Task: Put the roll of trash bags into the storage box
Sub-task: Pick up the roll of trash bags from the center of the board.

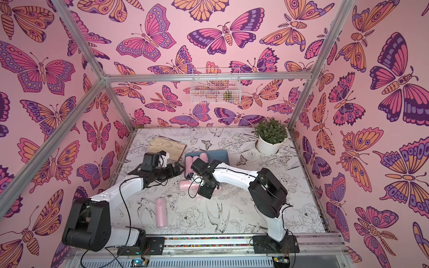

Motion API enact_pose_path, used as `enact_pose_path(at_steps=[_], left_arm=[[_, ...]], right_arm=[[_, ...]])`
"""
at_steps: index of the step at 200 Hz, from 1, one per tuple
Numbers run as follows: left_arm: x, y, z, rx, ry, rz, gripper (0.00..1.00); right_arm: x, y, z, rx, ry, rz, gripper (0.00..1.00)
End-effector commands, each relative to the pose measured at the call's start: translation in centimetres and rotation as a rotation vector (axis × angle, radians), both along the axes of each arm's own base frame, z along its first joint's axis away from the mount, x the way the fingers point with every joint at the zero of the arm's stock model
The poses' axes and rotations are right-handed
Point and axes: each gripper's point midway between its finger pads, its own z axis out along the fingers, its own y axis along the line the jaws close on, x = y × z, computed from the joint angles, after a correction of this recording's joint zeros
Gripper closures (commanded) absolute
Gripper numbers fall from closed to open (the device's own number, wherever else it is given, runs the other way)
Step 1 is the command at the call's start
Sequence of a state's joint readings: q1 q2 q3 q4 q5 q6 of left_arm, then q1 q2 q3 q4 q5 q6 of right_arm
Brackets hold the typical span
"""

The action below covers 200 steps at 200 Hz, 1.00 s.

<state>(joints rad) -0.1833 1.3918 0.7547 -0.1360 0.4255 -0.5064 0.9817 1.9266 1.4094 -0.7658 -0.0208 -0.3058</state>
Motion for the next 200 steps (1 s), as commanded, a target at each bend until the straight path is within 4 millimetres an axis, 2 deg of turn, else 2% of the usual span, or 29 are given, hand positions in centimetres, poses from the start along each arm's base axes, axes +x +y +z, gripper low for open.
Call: enact_pose_path(at_steps=[1, 55, 110, 148, 200], left_arm=[[-0.6, 0.4, -0.1, 0.004, 0.012, 0.011, 0.00], [-0.6, 0.4, -0.1, 0.006, 0.014, 0.013, 0.00], [-0.6, 0.4, -0.3, 0.006, 0.017, 0.014, 0.00], [-0.5, 0.4, -0.5, 0.007, 0.026, 0.015, 0.00], [-0.5, 0.4, -1.0, 0.008, 0.040, 0.014, 0.00]], right_arm=[[0.0, -0.1, -1.1, -0.035, -0.007, 0.029, 0.22], [-0.3, -0.3, -2.3, -0.059, 0.002, 0.039, 0.23], [-1.3, -1.5, -3.1, -0.081, 0.032, 0.025, 0.35], [-2.3, -2.5, -2.9, -0.082, 0.058, -0.014, 0.42], [-4.0, -4.1, -3.1, -0.100, 0.115, -0.098, 0.47]])
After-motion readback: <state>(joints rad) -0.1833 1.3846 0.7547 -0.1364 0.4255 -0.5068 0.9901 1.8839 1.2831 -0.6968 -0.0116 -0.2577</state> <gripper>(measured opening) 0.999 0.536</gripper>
